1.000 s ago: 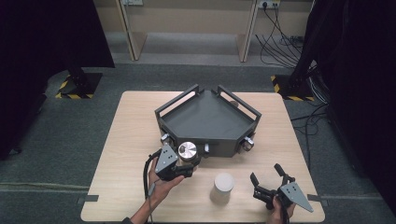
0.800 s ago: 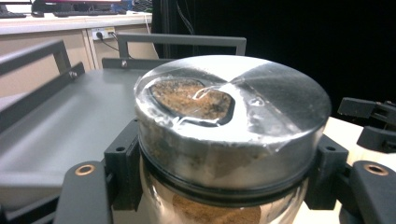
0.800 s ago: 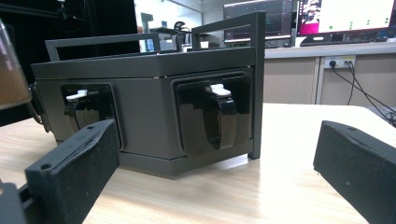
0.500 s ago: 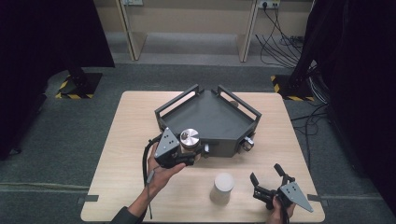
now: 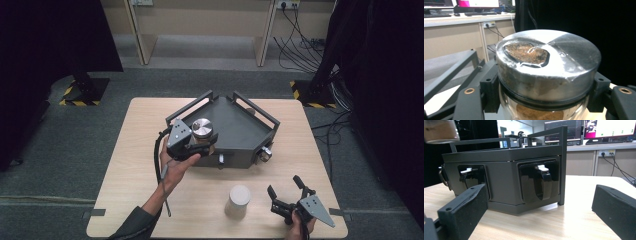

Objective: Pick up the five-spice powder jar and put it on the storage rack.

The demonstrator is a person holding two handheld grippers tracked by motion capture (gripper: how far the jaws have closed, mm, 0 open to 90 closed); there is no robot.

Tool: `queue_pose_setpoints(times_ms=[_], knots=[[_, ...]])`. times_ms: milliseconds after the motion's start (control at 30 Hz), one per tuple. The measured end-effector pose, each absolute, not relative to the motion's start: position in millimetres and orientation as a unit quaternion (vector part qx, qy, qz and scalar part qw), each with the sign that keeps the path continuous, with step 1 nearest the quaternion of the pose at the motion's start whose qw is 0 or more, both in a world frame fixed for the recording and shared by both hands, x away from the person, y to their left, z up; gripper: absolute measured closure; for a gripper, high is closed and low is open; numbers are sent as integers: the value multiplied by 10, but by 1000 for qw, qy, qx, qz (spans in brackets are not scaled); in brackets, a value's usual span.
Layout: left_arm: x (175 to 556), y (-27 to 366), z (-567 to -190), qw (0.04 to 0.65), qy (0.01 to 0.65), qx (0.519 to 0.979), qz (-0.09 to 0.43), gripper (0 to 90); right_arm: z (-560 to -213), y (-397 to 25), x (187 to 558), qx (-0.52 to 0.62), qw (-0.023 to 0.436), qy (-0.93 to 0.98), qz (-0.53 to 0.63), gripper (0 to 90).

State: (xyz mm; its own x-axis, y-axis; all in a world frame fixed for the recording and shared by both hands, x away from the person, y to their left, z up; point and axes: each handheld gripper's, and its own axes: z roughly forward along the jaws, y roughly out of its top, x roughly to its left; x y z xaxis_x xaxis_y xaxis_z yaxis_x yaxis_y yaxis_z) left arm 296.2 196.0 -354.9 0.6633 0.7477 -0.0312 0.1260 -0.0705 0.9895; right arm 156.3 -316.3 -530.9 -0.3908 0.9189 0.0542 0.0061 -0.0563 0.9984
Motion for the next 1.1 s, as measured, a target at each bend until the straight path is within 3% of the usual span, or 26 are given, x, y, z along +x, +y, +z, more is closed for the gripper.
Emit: queue_pose_setpoints(times_ms=[633, 1100], knots=[[3305, 1737, -3638, 575, 396, 650, 301, 306, -5318, -3169, 1576, 401, 372, 574, 609, 7], [3379, 1683, -3733, 558, 413, 648, 314, 306, -5315, -3167, 1577, 400, 371, 576, 609, 7]])
